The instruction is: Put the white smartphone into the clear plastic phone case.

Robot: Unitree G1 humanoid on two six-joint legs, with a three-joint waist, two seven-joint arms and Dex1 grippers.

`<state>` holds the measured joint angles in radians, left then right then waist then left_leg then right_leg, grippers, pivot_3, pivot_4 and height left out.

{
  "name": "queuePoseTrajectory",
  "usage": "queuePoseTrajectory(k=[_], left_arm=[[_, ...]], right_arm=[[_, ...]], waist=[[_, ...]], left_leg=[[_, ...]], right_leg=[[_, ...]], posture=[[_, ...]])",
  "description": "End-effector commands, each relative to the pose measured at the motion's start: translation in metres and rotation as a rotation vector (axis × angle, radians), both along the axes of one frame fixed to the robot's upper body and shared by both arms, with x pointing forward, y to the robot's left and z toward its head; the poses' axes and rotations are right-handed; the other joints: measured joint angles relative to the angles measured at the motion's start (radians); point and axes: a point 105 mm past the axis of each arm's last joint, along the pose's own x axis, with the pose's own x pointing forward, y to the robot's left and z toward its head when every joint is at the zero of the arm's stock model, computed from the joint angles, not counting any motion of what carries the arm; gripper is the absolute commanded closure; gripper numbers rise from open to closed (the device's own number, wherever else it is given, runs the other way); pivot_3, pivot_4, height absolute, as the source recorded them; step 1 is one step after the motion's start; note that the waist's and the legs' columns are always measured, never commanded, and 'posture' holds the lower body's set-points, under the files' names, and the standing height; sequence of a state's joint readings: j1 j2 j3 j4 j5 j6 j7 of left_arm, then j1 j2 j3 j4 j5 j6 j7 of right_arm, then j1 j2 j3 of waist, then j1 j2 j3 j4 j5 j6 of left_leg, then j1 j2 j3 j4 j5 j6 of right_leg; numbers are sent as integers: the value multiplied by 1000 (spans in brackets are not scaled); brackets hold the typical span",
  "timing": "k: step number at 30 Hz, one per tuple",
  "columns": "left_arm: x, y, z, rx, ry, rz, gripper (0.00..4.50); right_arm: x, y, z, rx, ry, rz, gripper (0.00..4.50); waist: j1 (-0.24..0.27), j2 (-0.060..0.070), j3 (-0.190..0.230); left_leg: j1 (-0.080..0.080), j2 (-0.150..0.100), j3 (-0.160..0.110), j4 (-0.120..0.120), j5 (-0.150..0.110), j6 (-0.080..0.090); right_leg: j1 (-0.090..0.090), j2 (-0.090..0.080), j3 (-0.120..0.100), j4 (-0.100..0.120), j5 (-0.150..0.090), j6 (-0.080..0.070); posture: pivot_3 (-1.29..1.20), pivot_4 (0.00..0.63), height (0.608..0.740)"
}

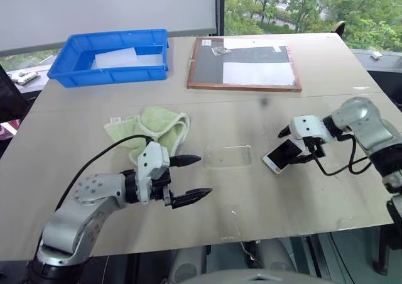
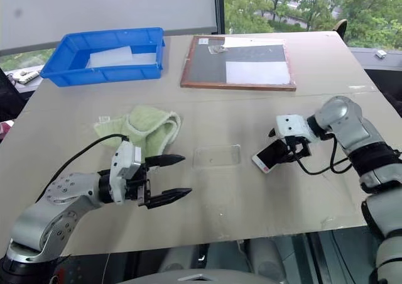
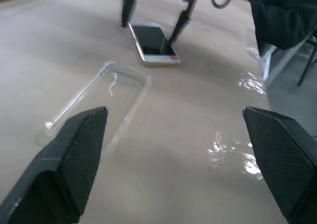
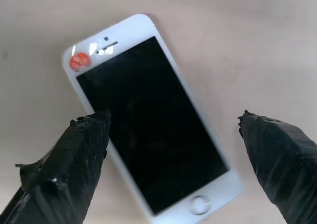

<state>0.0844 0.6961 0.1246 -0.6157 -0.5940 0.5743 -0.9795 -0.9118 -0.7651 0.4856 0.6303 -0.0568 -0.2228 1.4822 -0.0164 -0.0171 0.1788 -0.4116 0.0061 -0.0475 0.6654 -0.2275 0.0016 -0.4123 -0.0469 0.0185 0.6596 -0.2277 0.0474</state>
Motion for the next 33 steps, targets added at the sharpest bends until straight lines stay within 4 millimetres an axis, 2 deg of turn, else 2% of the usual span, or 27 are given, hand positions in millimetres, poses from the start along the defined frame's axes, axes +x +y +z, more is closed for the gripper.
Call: queuePoseTrajectory(k=[1, 8, 13, 17, 30, 33], left_arm=[[-5, -5, 11, -14, -53, 0, 11], [-12, -3, 10, -15, -47, 41, 11], [-15, -4, 9, -14, -41, 40, 11], [-16, -3, 10, -7, -39, 29, 11], [-9, 3, 8, 14, -47, 17, 11], [-7, 4, 8, 13, -49, 20, 0]], right_arm=[[-4, -8, -13, -121, 49, 87, 0], [-8, -10, -8, -187, 126, 151, 0], [-18, -13, -22, -211, 180, 176, 0], [-20, -13, -26, -210, 188, 180, 0], [-23, 3, -35, -78, 171, 113, 0], [-25, 4, -36, -48, 179, 83, 680]], waist=[[3, 0, 0], [2, 0, 0], [1, 0, 0], [0, 0, 0], [-3, -4, -2], [-4, -6, -4]], left_leg=[[0, 0, -1, 0, 0, 0], [13, 0, 2, -6, 0, 0], [15, 0, 3, -10, 0, 0], [17, 0, 5, -12, 0, 0], [18, 1, 6, -15, 0, 0], [19, 1, 7, -17, 0, 0]], right_leg=[[1, 0, -1, 0, 0, 0], [10, -2, 2, -2, 0, -1], [10, -2, 3, -2, -1, -1], [9, -1, 5, -2, -1, -1], [9, 0, 5, -3, -1, -1], [9, 0, 6, -3, -1, -2]], posture=[[0, 150, 740], [0, 150, 740], [0, 150, 740], [0, 150, 740], [0, 150, 740], [0, 150, 740]])
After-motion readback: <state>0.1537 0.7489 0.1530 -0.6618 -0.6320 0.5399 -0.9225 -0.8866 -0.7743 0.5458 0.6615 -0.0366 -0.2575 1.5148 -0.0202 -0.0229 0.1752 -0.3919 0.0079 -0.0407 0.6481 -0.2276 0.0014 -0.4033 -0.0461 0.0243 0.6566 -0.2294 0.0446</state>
